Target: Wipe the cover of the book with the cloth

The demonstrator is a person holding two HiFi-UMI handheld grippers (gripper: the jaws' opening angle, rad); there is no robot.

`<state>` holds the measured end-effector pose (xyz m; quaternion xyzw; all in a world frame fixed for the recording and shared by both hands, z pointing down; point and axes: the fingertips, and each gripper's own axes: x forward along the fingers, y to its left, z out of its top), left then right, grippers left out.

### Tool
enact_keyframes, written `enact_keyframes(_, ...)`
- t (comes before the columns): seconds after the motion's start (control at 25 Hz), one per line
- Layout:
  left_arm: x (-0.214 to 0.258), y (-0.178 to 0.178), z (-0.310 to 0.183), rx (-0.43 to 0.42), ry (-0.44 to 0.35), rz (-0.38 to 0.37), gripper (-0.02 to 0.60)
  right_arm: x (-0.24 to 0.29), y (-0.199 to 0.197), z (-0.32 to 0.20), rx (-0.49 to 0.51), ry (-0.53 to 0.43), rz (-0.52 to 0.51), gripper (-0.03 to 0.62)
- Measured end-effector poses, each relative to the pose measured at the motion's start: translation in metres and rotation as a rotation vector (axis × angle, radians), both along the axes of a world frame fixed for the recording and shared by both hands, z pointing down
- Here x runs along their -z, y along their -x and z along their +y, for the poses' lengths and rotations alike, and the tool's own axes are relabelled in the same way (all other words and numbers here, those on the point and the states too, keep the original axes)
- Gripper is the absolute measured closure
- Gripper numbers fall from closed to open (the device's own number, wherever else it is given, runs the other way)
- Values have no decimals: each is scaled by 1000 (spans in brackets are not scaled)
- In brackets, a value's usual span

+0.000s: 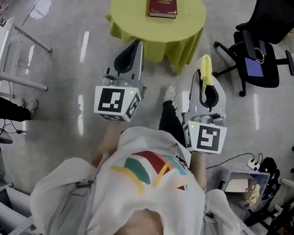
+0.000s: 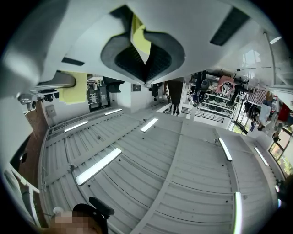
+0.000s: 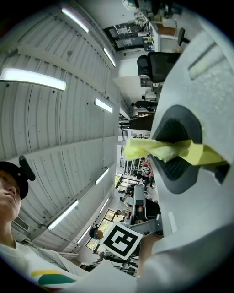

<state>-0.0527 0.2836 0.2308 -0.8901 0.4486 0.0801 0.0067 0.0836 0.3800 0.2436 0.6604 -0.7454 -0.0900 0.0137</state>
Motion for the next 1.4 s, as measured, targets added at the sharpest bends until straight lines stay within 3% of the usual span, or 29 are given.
enact_keyframes(0.2,3,-19,-28,16,-16,-14,566,-3,-19,-31,20,-19,-16,565)
enact_keyframes(0.44,-12,-38,-78,50,20,-40,566,-8,-44,-94,65,-14,-39,565)
enact_keyframes(1.0,9,-43,-274,280,53,-71,566,-3,-81,-325,265,33,-71,565)
enact_keyframes(1.4,-11,-64,-379,321,116,-82,566,-9,-101,-432,304,83,-28,565)
